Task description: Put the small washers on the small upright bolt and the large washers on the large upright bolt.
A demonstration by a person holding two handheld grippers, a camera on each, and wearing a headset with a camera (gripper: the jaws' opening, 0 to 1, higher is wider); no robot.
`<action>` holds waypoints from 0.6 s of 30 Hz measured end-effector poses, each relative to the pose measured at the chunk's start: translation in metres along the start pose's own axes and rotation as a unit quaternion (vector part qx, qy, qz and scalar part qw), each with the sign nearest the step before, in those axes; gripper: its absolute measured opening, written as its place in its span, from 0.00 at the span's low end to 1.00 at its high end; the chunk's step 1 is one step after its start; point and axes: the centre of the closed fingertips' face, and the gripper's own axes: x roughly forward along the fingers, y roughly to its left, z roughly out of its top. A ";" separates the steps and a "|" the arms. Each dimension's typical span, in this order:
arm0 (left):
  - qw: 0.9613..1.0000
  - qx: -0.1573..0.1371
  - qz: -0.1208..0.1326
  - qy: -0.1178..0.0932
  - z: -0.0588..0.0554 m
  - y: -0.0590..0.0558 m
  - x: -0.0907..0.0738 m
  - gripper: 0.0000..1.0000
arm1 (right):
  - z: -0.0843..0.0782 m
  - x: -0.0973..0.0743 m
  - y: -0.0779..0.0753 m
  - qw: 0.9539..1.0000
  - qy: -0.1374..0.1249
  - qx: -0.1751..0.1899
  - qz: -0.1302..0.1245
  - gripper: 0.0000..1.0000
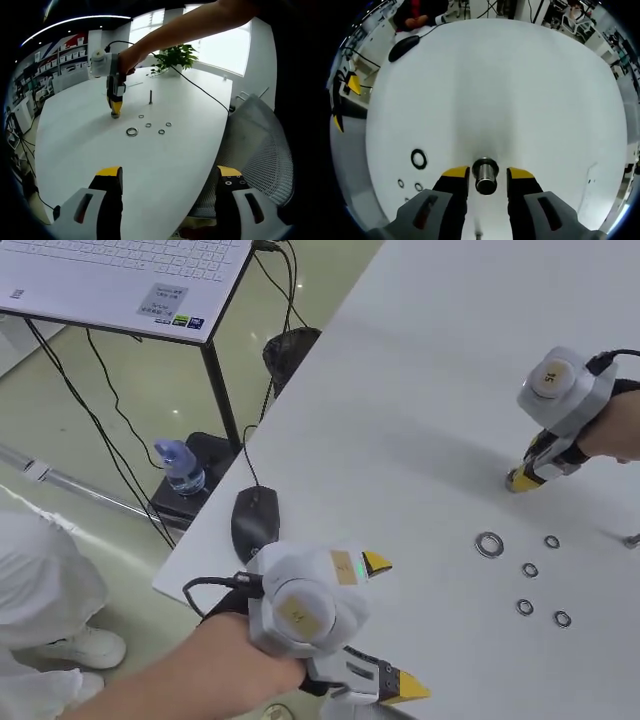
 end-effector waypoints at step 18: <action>1.000 0.008 0.007 -0.005 0.008 -0.002 -0.003 0.74 | 0.019 -0.023 0.016 0.999 -0.028 -0.046 -0.005 0.32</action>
